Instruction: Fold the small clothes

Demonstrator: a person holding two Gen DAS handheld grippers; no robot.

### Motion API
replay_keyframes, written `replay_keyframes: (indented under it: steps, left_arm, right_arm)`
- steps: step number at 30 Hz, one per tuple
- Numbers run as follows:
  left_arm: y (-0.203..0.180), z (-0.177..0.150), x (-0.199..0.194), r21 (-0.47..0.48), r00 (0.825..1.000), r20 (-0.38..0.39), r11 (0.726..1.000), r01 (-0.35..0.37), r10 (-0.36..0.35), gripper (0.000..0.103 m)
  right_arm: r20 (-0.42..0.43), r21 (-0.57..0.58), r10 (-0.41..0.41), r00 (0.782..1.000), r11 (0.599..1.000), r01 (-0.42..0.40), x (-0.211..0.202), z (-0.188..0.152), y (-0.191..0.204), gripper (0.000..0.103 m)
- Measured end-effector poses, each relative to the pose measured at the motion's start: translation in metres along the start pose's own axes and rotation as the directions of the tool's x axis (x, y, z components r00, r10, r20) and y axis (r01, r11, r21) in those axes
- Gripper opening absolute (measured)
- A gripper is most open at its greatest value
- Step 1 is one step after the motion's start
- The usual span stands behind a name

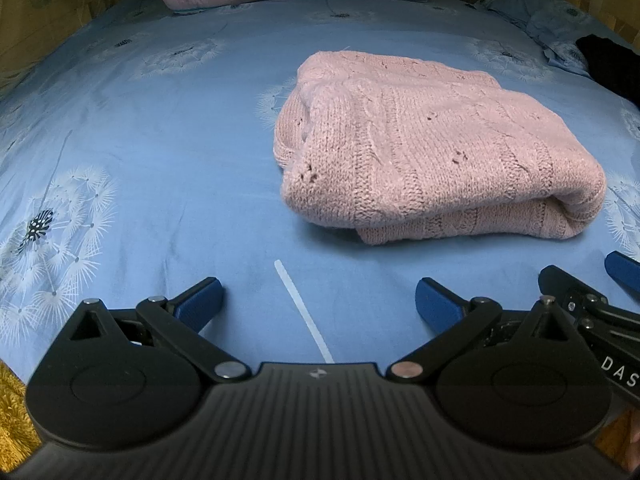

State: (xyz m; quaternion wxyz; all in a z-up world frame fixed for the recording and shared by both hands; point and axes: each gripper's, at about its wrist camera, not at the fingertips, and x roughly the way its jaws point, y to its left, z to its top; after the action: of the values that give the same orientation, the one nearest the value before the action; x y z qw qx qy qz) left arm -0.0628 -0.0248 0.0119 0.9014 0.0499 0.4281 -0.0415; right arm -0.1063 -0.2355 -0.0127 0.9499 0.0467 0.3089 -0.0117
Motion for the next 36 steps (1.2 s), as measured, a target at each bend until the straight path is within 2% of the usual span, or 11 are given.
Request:
replay_keyframes:
  steps: [36]
  left_arm:
    - [-0.0006, -0.0007, 0.0025, -0.003, 1.0, 0.001, 1.0, -0.001, 0.001, 0.103]
  right_arm:
    - [0.0, 0.0, 0.0, 1.0, 1.0, 0.0, 0.0001, -0.0002, -0.0001, 0.081]
